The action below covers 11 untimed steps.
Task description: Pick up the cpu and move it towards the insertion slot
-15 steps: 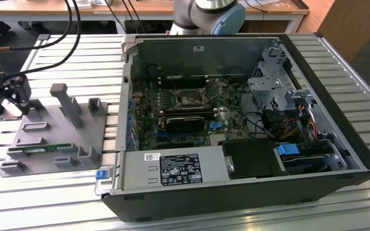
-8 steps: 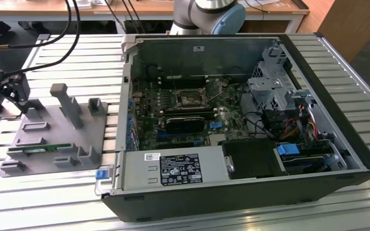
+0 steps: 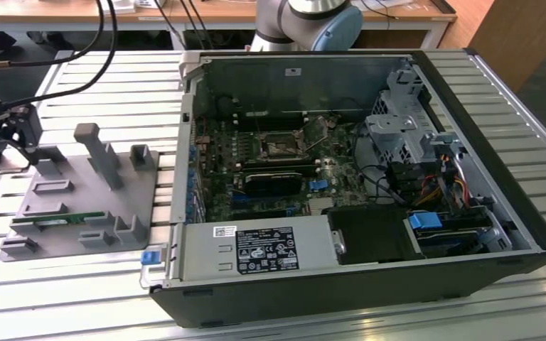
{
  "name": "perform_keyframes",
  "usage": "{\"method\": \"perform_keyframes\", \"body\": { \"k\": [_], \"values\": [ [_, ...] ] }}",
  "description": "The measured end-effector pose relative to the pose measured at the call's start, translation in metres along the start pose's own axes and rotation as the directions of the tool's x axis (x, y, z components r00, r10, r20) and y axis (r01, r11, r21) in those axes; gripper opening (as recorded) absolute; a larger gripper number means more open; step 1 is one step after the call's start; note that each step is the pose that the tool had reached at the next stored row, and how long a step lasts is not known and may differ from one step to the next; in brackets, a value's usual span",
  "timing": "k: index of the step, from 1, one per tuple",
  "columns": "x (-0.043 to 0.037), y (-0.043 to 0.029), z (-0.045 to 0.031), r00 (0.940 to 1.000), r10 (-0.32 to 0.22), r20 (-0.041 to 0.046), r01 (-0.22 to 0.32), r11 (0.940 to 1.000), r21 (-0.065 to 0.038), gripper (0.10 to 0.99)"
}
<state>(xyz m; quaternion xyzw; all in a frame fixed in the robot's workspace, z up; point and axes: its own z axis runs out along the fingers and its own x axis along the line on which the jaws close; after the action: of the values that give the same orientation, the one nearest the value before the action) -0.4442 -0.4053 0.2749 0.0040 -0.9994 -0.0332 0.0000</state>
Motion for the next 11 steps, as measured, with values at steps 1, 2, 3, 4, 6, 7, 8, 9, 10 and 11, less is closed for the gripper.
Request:
{"method": "perform_keyframes", "body": {
  "k": [1, 2, 3, 4, 6, 7, 8, 9, 10, 11],
  "values": [
    [0.0000, 0.0001, -0.0016, 1.0000, 0.000, -0.0001, 0.000, 1.0000, 0.000, 0.545],
    [0.0000, 0.0002, -0.0029, 1.0000, 0.000, -0.0001, 0.000, 1.0000, 0.000, 0.545],
    [0.0000, 0.0003, -0.0042, 1.0000, 0.000, 0.0000, 0.000, 1.0000, 0.000, 0.545],
    [0.0000, 0.0004, -0.0055, 1.0000, 0.000, 0.0000, 0.000, 1.0000, 0.000, 0.545],
    [0.0000, 0.0006, -0.0086, 1.0000, 0.000, 0.0000, 0.000, 1.0000, 0.000, 0.545],
    [0.0000, 0.0007, -0.0101, 1.0000, 0.000, 0.0000, 0.000, 1.0000, 0.000, 0.545],
    [0.0000, 0.0008, -0.0116, 1.0000, 0.000, 0.0000, 0.000, 1.0000, 0.000, 0.545],
    [0.0000, 0.0009, -0.0130, 1.0000, 0.000, 0.0000, 0.000, 1.0000, 0.000, 0.545],
    [0.0000, 0.0009, -0.0145, 1.0000, 0.000, 0.0000, 0.000, 1.0000, 0.000, 0.545],
    [0.0000, 0.0010, -0.0157, 1.0000, 0.000, 0.0000, 0.000, 1.0000, 0.000, 0.545]
  ]
}}
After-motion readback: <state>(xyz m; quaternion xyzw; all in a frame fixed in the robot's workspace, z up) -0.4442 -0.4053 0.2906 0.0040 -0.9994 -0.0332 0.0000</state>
